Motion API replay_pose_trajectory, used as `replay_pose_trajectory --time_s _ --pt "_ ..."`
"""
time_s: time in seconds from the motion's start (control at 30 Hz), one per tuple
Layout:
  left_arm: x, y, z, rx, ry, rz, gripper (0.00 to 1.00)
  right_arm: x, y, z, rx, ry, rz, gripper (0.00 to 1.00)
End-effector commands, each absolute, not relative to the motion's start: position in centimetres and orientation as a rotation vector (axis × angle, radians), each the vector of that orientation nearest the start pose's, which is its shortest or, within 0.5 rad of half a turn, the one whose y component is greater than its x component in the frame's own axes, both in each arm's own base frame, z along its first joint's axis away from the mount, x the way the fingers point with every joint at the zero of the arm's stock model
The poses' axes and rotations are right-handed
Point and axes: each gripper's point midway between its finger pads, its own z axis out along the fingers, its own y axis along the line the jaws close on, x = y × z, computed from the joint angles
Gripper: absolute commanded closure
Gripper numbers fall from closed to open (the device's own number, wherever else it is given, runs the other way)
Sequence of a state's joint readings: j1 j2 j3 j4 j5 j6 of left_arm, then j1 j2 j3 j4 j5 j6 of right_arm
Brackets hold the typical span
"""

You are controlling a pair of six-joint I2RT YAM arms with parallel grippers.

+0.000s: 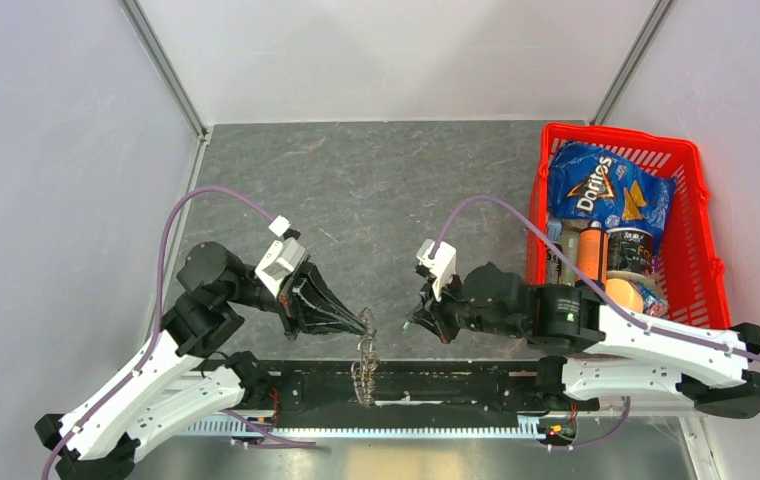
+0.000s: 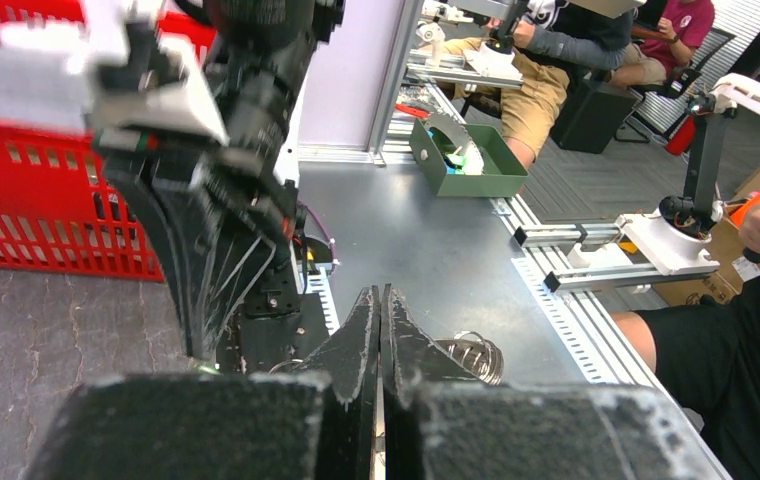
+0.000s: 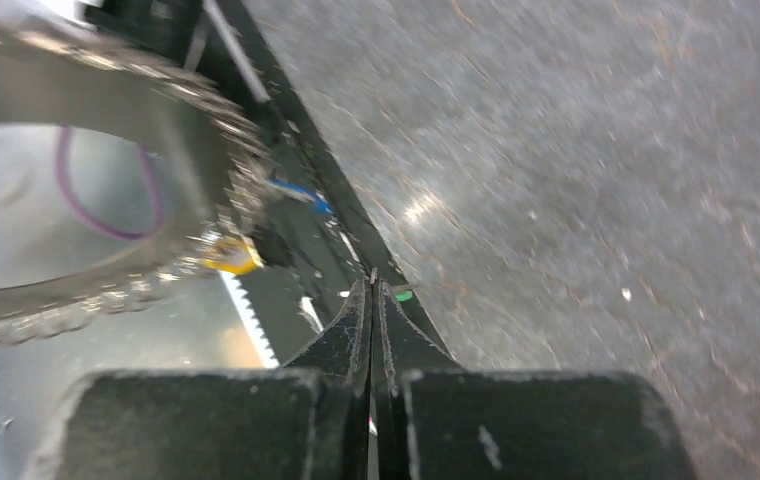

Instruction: Put the keys on the keyring

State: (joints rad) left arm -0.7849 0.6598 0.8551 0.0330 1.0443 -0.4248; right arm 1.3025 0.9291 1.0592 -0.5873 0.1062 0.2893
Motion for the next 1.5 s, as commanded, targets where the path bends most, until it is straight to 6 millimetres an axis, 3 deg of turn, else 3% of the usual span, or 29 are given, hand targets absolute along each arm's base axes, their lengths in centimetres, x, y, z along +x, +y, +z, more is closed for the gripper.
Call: replay_pose_trajectory --time_s 0.0,0.4,0.77,0.9,0.97,1.0,1.1,1.17,1.27,1.47 --pt "2.5 -24.7 39.4 1.206 1.085 -1.587 0.98 11.0 27.8 24.5 -0.784 1.988 0.741 1.0" --pt "2.7 -24.9 39.2 1.2 1.098 -1.59 0.98 15.1 25.2 15.1 -0.374 2.197 0.471 1.0" --pt "2.8 -24.8 39.2 1.186 1.1 -1.585 0.98 18.3 25.1 8.9 -0.182 2.399 0.327 1.0" --pt "2.8 -24.8 39.1 1.184 1.103 -1.581 0.98 19.0 25.4 7.9 -0.171 2.427 0.29 1.0" --pt "2.9 -24.8 39.1 1.183 1.105 -1.58 0.98 19.4 25.6 8.2 -0.169 2.424 0.264 1.0" --pt "2.9 -24.8 39.1 1.182 1.103 -1.577 0.98 19.6 25.6 8.5 -0.176 2.423 0.253 0.95" --pt "2.9 -24.8 39.1 1.182 1.103 -1.575 0.98 20.0 26.0 10.2 -0.201 2.391 0.266 0.66" --pt "2.9 -24.7 39.1 1.183 1.103 -1.574 0.98 20.2 26.1 11.8 -0.219 2.357 0.294 0.55" --pt "2.9 -24.7 39.1 1.186 1.104 -1.576 0.98 20.2 26.4 15.4 -0.248 2.288 0.378 0.48" --pt "2.8 -24.6 39.2 1.192 1.098 -1.575 0.98 18.3 27.2 23.6 -0.412 2.115 0.637 0.44"
